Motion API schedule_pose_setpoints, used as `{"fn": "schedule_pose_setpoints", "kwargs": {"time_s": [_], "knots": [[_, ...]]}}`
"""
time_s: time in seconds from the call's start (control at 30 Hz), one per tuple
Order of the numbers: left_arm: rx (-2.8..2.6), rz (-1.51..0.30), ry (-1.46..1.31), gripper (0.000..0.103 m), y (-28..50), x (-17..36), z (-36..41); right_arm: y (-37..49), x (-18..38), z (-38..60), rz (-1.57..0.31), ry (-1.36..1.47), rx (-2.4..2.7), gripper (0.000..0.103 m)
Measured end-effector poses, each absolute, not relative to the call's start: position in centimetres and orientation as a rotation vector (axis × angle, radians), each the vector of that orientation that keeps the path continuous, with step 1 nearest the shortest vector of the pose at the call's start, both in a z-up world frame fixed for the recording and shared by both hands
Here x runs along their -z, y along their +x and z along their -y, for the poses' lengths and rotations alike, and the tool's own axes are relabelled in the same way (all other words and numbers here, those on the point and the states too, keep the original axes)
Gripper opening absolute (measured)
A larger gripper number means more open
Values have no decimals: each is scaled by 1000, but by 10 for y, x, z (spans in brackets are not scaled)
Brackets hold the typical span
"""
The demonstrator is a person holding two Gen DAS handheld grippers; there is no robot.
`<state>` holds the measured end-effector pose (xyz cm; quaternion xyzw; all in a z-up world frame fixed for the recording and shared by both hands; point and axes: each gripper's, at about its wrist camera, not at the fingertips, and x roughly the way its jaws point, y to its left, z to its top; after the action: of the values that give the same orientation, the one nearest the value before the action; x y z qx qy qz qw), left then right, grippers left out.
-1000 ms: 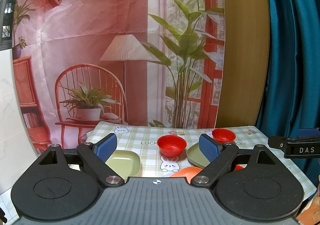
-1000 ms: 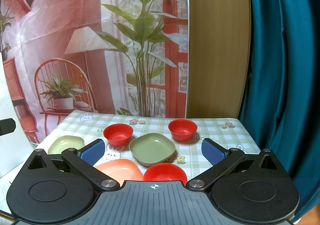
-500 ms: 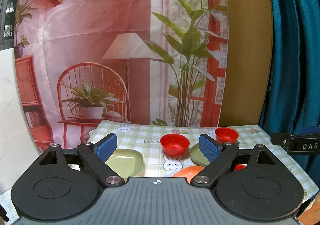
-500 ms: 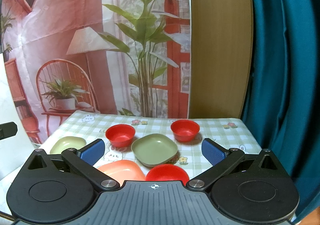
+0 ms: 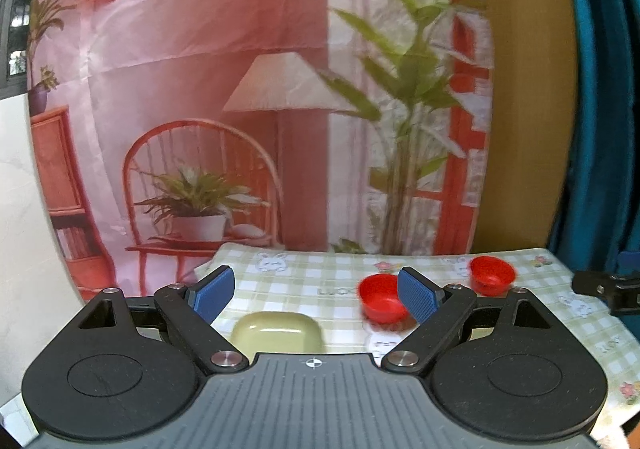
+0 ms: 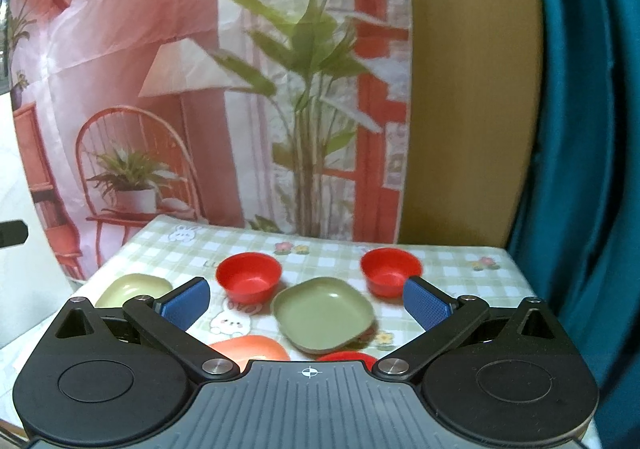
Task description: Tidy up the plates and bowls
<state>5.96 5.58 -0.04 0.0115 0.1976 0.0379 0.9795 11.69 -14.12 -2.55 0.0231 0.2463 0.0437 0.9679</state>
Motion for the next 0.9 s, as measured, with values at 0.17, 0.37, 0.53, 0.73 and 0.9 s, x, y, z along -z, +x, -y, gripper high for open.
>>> {"fn": "schedule_pose_setpoints", "kwargs": {"time_s": [0.17, 0.37, 0.53, 0.73, 0.9], "knots": [[-120, -443, -3, 88, 91, 11, -89, 145, 45, 116, -520, 55, -148, 102], [-170, -495, 29, 83, 133, 30, -121, 189, 73, 71, -559, 41, -226, 94], [-199, -512, 13, 80, 170, 50, -153, 227, 101, 28, -600, 48, -290, 86], [-240, -561, 12, 77, 216, 90, -183, 280, 142, -33, -682, 45, -372, 74], [-220, -637, -54, 75, 249, 135, -201, 313, 173, -63, -765, 36, -385, 61]]}}
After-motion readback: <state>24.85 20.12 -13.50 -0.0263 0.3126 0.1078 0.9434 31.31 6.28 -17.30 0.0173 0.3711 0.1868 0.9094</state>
